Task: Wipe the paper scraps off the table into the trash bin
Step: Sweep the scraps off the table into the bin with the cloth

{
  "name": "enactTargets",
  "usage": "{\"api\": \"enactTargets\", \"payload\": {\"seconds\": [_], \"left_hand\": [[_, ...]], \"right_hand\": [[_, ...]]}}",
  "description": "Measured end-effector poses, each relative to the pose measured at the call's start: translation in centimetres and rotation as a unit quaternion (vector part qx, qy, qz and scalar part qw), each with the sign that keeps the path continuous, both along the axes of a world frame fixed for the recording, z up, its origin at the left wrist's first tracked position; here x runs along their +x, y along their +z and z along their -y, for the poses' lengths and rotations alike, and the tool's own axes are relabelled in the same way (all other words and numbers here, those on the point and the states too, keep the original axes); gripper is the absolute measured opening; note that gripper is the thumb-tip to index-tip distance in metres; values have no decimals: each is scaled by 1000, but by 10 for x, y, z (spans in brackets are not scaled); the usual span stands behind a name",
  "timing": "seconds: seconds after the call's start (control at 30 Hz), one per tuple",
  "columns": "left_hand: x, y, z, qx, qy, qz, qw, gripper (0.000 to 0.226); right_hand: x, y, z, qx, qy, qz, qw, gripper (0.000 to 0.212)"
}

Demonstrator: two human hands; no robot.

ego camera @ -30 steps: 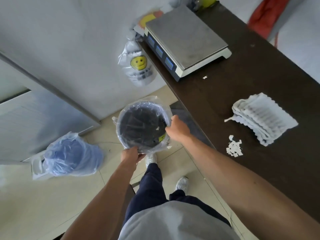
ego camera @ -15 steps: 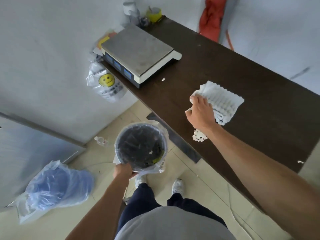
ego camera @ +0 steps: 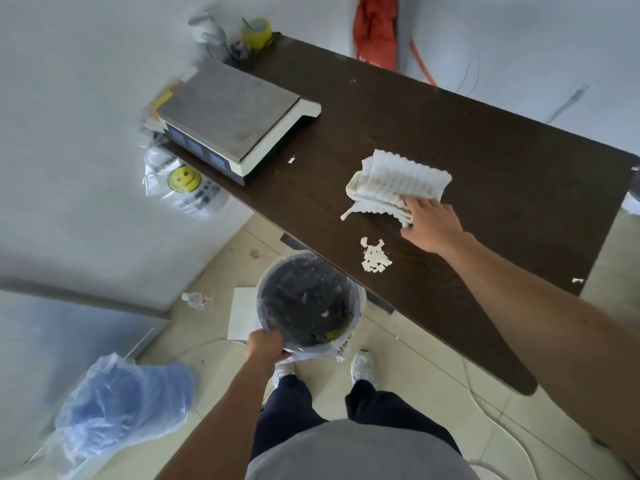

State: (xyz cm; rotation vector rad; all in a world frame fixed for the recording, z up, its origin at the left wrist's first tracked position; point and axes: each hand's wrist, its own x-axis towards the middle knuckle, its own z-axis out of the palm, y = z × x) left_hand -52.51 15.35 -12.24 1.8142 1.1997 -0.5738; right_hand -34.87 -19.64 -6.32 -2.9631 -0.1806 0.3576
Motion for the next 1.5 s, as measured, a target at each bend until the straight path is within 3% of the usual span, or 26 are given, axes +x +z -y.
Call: {"api": "enactTargets", "payload": {"seconds": [0.17,0.4,0.53,0.67,0.8,0.93,1.03,1.3,1.43,1.5], "left_hand": [[3,5,3,1,-37,-13,999,16],[9,9,5,3,-59,-12,998,23],[9,11,7,7,-73,-12,997,22],[8,9,7,-2,-77,-21,997,23],[6,9,7,-6,-70,-18,997,23],[5,9,8,-6,-70,-23,997,22],[5,11,11,-7,-79,-27,997,23],[5,9,16,-12,-94,-30,995,24],[6,7,16,-13,-92,-24,995,23],[7,6,16,-18,-89,-21,996,23]], "right_hand": [[9,3,-9,-60,17,37,997,54],[26,0,-21,-76,31,-40,996,75],[33,-2,-22,-82,7,-20,996,78],[40,0,-24,-51,-26,9,998,75],[53,14,-21,28,-144,-43,988,83],[58,23,-12,73,-196,-125,970,76],[54,20,-10,38,-183,-107,977,59],[54,7,-5,-55,-126,-58,989,92],[56,11,7,-2,-150,-134,980,94],[52,9,10,21,-147,-126,981,93]]}}
